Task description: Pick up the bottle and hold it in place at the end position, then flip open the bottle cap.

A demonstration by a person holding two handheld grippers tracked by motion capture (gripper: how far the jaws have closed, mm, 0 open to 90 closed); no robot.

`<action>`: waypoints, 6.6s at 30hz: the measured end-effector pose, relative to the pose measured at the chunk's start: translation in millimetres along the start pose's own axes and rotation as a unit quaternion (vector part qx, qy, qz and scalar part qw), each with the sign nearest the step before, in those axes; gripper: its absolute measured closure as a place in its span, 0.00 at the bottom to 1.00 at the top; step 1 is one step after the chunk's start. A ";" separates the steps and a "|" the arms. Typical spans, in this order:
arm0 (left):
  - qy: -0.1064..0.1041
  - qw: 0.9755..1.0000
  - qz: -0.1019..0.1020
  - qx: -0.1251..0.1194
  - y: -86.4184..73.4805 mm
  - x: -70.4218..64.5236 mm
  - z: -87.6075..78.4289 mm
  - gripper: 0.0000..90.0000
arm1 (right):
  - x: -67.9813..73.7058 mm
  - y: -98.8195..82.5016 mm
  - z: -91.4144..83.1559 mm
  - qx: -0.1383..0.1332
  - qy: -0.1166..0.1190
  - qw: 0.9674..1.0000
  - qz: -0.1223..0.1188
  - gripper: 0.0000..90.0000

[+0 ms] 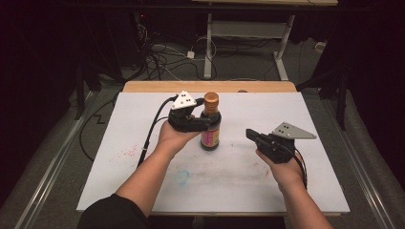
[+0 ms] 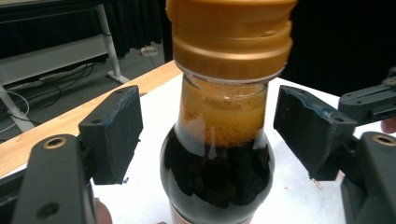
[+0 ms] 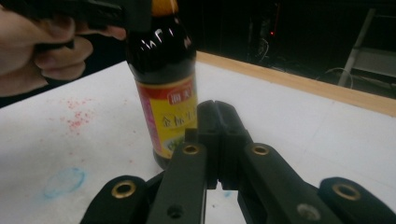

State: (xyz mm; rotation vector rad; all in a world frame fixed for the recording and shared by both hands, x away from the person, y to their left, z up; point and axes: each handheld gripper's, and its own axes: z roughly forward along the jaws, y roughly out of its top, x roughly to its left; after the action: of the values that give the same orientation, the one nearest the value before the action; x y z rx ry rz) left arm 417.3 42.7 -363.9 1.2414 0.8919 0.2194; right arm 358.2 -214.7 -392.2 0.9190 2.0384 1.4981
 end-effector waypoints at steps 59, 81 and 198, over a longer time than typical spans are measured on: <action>0.007 1.000 0.020 -0.005 -24.9 -0.8 10.7 0.32 | 40.9 108.9 55.4 0.063 0.047 0.995 -0.056 1.00; 0.005 1.000 0.022 -0.011 -25.5 0.0 9.5 0.32 | 46.1 110.6 56.9 0.066 0.036 0.996 -0.055 1.00; -0.002 1.000 0.022 -0.020 -27.8 0.4 7.0 0.32 | 47.4 118.2 57.9 0.038 0.045 0.998 -0.022 1.00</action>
State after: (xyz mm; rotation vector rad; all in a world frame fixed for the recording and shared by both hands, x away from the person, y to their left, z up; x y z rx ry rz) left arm 413.8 28.1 -388.4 1.2243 0.8534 0.2693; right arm 395.5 -119.7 -296.5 0.8450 2.1791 1.4715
